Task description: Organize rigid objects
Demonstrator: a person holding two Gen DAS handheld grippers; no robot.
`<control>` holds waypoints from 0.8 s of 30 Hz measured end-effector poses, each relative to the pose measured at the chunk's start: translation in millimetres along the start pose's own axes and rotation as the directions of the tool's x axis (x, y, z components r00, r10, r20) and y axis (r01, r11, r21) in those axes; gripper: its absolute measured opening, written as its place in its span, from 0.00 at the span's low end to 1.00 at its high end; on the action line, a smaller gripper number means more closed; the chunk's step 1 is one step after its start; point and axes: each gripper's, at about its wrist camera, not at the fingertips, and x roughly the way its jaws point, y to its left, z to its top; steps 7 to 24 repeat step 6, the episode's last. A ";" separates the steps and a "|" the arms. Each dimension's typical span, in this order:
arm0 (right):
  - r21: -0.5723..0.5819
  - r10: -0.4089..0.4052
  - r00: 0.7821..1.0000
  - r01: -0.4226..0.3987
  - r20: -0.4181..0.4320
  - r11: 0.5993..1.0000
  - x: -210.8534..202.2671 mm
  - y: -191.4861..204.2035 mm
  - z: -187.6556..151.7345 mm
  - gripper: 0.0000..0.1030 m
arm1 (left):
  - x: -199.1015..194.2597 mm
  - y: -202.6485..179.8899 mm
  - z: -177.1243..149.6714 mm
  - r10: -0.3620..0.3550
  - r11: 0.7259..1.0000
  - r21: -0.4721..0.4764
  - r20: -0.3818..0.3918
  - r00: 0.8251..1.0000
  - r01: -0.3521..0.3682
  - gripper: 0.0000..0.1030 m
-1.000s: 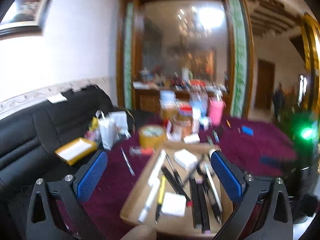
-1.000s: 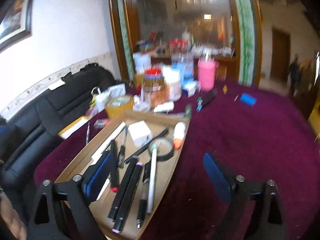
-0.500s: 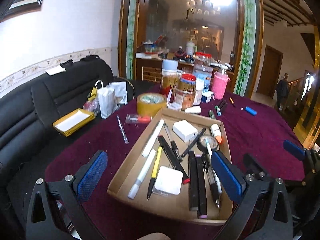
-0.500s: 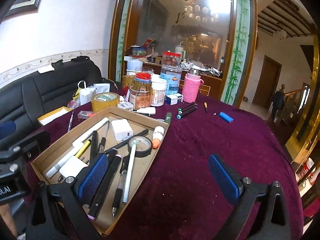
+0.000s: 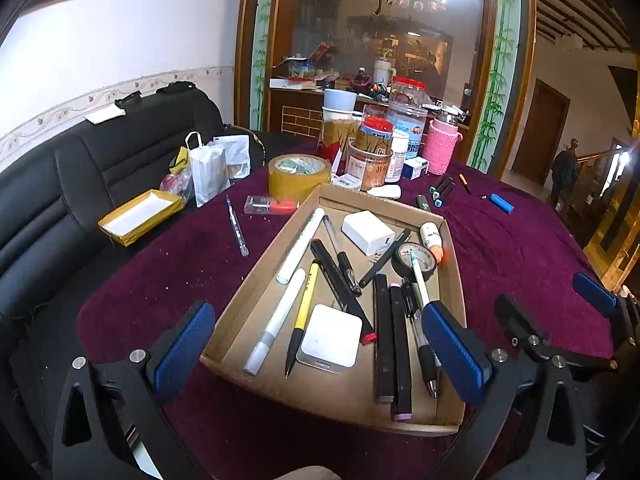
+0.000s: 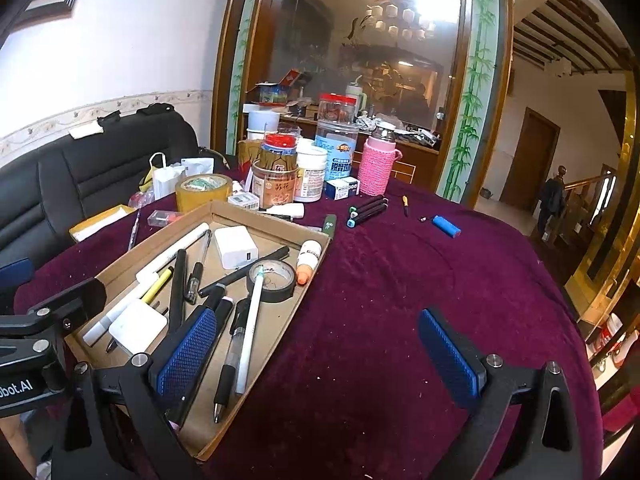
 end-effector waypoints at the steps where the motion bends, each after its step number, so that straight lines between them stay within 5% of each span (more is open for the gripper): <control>1: -0.003 -0.001 1.000 0.001 -0.002 1.000 0.2 0.9 -0.5 0.99 | 0.7 0.5 -0.2 0.000 1.000 -0.002 -0.002 1.000 0.000 1.00; 24: -0.015 -0.039 0.999 0.038 -0.020 0.999 1.2 -3.0 -2.5 0.99 | 4.0 -11.2 -1.0 0.001 1.000 -0.001 -0.043 0.999 -0.001 1.00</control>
